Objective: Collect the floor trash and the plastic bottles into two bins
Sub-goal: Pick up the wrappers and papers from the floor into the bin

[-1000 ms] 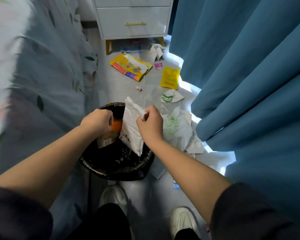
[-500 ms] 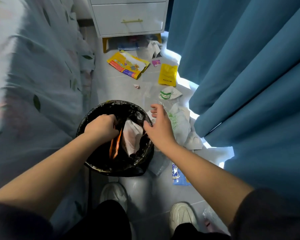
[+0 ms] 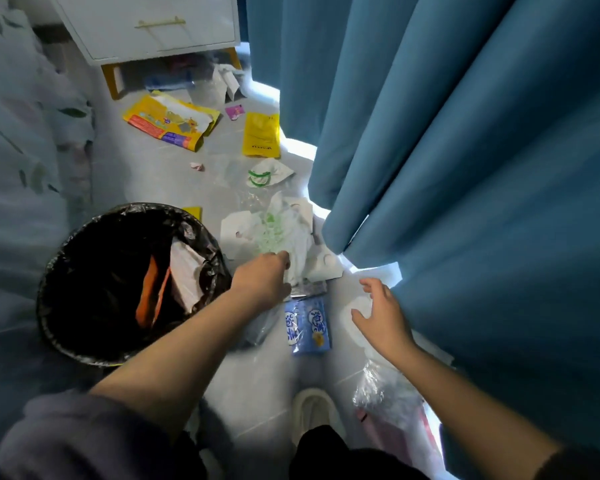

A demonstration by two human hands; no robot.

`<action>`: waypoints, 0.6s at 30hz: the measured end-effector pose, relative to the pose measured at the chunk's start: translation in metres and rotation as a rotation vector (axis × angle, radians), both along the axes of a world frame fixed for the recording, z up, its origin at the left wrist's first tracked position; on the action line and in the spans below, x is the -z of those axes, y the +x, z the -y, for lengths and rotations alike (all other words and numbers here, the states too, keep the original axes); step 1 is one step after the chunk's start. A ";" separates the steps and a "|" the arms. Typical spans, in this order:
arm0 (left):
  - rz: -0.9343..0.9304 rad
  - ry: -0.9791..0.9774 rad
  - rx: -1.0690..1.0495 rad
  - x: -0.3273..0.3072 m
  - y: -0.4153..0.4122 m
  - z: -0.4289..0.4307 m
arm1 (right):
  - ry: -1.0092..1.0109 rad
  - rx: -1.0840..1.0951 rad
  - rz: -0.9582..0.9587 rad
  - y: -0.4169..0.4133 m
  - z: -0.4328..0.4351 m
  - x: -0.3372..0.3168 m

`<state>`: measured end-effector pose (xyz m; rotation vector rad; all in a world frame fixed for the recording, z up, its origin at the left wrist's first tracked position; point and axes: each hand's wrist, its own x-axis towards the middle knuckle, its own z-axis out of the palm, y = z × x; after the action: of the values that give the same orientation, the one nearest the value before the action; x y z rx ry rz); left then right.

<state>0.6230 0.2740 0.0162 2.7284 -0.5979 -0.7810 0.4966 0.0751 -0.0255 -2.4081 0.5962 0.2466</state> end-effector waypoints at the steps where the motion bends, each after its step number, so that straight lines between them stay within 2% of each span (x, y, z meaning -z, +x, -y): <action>1: -0.042 0.031 -0.004 0.017 -0.005 0.003 | -0.022 -0.027 -0.065 -0.004 0.004 0.008; 3: -0.126 0.072 -0.057 0.052 -0.014 0.006 | -0.038 -0.075 -0.193 -0.008 0.008 0.026; 6: -0.257 0.074 -0.274 0.095 -0.028 0.006 | 0.004 -0.116 -0.337 -0.005 0.003 0.054; 9: -0.372 0.017 -0.500 0.124 -0.035 -0.002 | 0.097 -0.066 -0.420 0.007 -0.008 0.078; 11: -0.373 -0.019 -0.598 0.138 -0.035 -0.008 | 0.119 -0.049 -0.439 0.015 -0.013 0.091; 15: -0.352 -0.005 -0.675 0.150 -0.031 -0.010 | 0.129 -0.012 -0.456 0.028 -0.020 0.108; 18: -0.373 0.038 -0.639 0.155 -0.026 -0.007 | 0.140 0.029 -0.468 0.035 -0.021 0.117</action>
<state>0.5968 0.2813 -0.1387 2.4621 0.3540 -1.0689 0.5312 0.0962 -0.1422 -2.2095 0.7891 0.8260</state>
